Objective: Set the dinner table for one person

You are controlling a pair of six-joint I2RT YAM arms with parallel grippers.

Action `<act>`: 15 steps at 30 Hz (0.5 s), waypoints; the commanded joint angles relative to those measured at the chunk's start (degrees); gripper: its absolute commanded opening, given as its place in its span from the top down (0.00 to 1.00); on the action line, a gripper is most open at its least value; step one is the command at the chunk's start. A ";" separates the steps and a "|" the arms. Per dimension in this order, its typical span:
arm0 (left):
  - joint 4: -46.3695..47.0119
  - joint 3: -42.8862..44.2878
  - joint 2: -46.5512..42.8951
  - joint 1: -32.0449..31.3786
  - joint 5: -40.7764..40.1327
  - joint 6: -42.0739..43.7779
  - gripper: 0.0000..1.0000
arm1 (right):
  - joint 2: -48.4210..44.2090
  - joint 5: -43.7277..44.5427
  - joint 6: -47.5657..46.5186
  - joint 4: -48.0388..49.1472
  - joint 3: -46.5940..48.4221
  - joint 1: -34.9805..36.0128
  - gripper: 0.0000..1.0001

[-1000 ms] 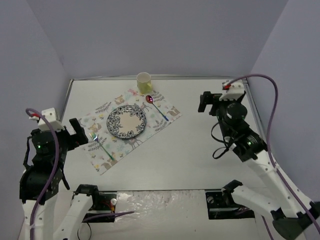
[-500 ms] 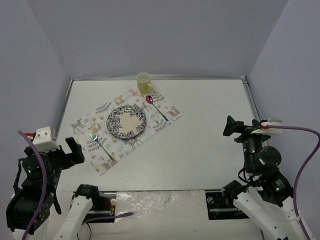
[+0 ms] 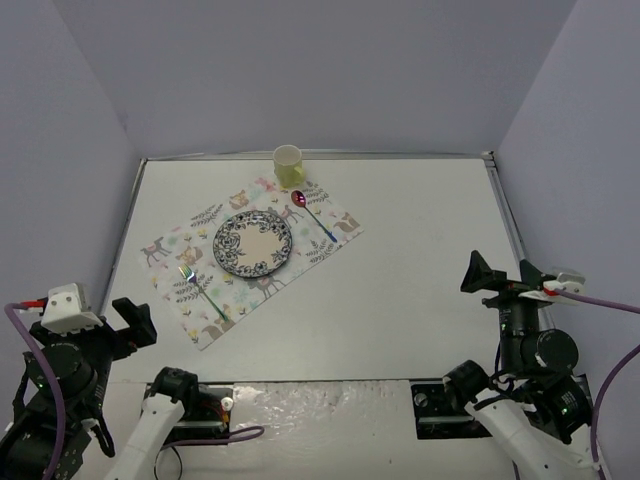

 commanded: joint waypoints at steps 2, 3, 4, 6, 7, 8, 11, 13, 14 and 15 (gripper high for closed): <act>1.00 0.78 0.73 -0.81 -1.91 -1.17 0.03 | -1.33 -0.50 -1.61 4.19 -0.86 -0.14 0.00; 1.00 0.78 0.77 -0.81 -1.87 -1.17 0.03 | -1.05 -0.43 -1.43 4.16 -0.82 -0.14 0.00; 1.00 0.78 0.80 -0.81 -1.84 -1.17 0.03 | -0.76 -0.36 -1.25 4.12 -0.78 -0.14 0.00; 0.94 0.78 0.96 -0.81 -1.78 -1.14 0.03 | -0.09 -0.70 -1.15 3.92 -0.70 -0.06 0.00; 1.01 0.78 1.10 -0.81 -1.67 -1.07 0.03 | 0.24 -0.99 -1.08 3.67 -0.52 -0.06 0.00; 1.09 0.78 1.25 -0.81 -1.57 -1.00 0.03 | 0.56 -1.28 -1.01 3.42 -0.34 -0.06 0.00; 1.09 0.78 1.26 -0.81 -1.50 -0.99 0.03 | 1.31 -2.11 -1.56 3.05 0.11 -0.14 0.00; 1.09 0.78 1.26 -0.81 -1.43 -0.99 0.03 | 1.85 -2.13 -1.37 2.88 0.11 -0.10 0.00; 1.09 0.78 1.26 -0.81 -1.36 -0.96 0.03 | 1.99 -2.23 -1.13 2.79 0.17 -0.09 0.00; 1.10 0.78 1.25 -0.81 -1.29 -0.90 0.03 | 1.99 -2.37 -1.01 2.78 0.30 -0.14 0.00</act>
